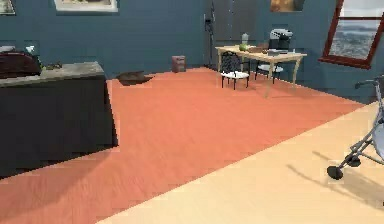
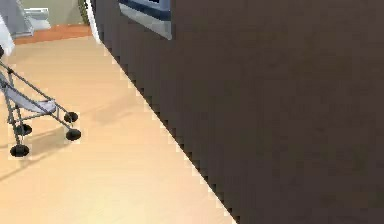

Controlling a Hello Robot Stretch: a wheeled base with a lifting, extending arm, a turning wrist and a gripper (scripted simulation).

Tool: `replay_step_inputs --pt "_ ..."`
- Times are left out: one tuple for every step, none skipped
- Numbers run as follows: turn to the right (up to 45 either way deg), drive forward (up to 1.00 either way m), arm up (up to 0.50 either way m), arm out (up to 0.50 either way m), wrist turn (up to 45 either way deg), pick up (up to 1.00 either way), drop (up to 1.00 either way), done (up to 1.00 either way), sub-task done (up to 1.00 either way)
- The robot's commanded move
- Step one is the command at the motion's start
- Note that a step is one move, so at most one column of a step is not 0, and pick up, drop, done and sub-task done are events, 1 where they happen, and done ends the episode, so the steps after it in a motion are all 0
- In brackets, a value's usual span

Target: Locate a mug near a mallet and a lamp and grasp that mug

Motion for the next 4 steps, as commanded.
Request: replay_step_inputs --pt "24.0 0.0 0.0 0.0 0.0 0.0 0.0 0.0 0.0" --pt "0.0 1.0 0.0 0.0 0.0 0.0 0.0 0.0 0.0" --pt "3.0 0.0 0.0 0.0 0.0 0.0 0.0 0.0 0.0" --pt "0.0 0.6 0.0 0.0 0.0 0.0 0.0 0.0 0.0"
